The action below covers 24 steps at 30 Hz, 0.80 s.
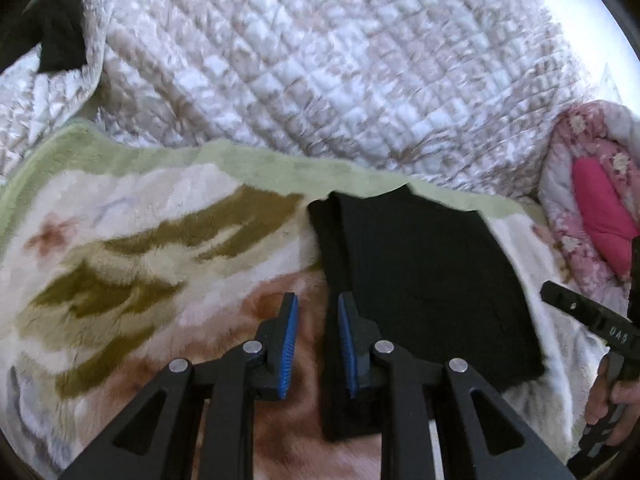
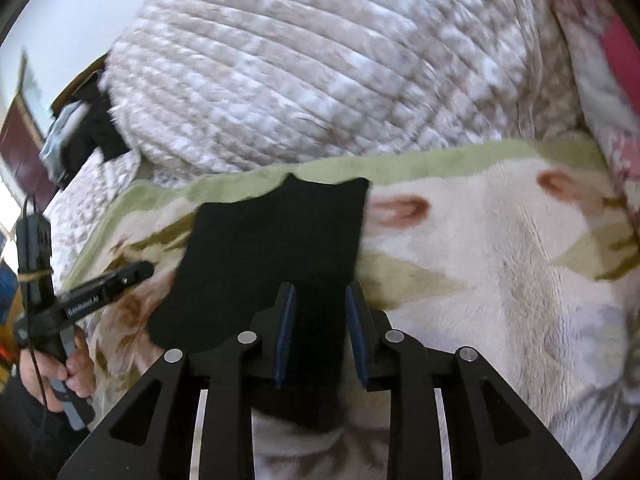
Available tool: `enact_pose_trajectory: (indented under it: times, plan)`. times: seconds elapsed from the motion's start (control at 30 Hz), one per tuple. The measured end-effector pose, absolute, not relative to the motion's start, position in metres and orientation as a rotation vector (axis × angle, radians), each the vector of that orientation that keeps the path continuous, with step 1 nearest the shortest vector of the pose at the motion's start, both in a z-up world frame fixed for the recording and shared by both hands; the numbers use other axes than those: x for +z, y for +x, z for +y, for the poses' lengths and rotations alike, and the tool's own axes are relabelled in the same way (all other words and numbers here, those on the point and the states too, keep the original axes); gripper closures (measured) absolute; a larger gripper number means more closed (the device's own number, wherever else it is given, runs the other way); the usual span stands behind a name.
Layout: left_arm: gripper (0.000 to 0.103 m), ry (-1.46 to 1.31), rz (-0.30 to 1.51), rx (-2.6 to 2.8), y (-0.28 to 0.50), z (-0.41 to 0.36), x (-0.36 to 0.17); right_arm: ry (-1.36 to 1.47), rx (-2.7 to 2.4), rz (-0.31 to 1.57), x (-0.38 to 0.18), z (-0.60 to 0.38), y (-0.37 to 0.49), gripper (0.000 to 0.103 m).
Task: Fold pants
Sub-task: 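Open the left gripper and pull both grippers back from the pants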
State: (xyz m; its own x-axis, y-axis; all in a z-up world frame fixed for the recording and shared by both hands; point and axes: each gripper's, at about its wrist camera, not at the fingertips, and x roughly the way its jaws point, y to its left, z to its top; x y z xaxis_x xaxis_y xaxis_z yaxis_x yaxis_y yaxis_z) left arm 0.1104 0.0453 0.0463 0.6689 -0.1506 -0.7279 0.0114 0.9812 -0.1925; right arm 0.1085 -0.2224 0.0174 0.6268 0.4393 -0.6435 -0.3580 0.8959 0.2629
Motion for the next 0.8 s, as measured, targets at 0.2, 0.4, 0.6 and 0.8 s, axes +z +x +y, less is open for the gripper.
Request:
enact_pose_trajectory:
  times: [0.2, 0.4, 0.6, 0.8]
  plan:
    - [0.080, -0.118, 0.780, -0.194, 0.075, 0.006, 0.061, -0.043, 0.465, 0.853, -0.014, -0.185, 0.086, 0.077]
    - [0.080, -0.048, 0.870, -0.156, 0.073, -0.011, 0.035, -0.060, 0.465, 0.834, 0.003, -0.189, 0.073, 0.077]
    - [0.080, -0.057, 0.858, -0.133, 0.048, -0.013, 0.051, -0.041, 0.467, 0.828, 0.006, -0.195, 0.041, 0.062]
    - [0.080, -0.047, 0.875, -0.100, 0.021, -0.017, 0.044, -0.047, 0.454, 0.849, -0.006, -0.196, 0.016, 0.054]
